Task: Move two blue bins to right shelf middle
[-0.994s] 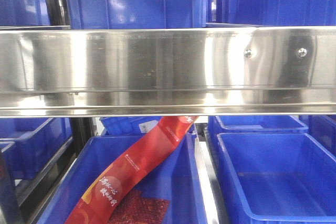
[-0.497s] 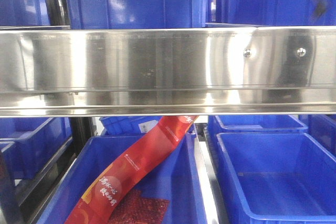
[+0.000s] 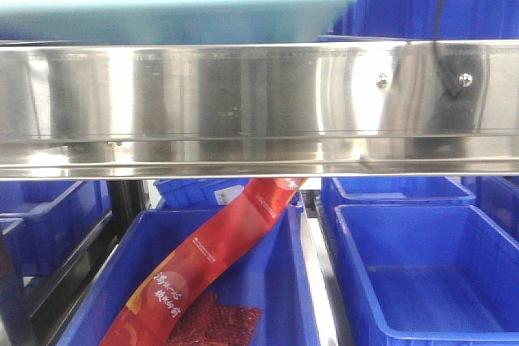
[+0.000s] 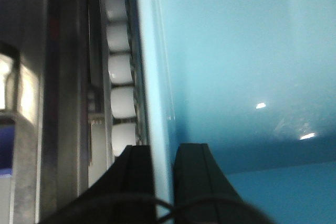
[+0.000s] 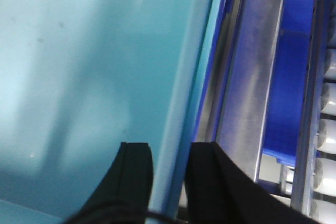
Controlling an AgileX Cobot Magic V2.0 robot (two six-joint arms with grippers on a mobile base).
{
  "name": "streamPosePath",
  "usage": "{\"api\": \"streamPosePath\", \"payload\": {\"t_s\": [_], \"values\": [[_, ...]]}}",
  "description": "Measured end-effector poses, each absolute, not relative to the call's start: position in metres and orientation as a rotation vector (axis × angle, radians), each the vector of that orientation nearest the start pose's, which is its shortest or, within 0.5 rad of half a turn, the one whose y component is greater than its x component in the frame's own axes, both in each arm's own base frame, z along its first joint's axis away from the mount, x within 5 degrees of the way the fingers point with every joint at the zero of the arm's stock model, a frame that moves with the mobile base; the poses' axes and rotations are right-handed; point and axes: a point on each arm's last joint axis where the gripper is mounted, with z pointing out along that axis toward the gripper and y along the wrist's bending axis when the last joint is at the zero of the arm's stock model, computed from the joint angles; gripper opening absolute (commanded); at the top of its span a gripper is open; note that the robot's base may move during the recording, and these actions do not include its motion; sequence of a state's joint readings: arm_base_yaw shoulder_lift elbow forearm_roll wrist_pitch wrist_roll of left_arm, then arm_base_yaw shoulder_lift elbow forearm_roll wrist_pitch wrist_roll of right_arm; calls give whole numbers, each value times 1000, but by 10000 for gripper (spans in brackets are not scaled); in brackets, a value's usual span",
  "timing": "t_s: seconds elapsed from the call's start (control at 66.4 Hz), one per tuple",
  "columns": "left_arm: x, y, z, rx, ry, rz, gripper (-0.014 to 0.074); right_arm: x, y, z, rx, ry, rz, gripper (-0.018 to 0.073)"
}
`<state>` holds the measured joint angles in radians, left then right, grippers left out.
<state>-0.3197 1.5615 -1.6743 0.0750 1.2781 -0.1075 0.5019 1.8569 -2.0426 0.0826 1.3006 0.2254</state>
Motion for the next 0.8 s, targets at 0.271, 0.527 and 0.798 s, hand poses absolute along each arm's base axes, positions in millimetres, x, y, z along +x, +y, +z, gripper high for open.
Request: {"api": "streamPosePath", "payload": {"t_s": [0.271, 0.527, 0.798], "values": [[317, -97, 388, 302, 2613, -20, -84, 355, 203, 383, -371, 2621, 354, 108], [317, -105, 382, 351, 2639, -82, 406, 358, 208, 381, -350, 2601, 395, 569], [315, -106, 388, 356, 2602, -107, 524, 345, 197, 407, -345, 2516, 344, 568]]}}
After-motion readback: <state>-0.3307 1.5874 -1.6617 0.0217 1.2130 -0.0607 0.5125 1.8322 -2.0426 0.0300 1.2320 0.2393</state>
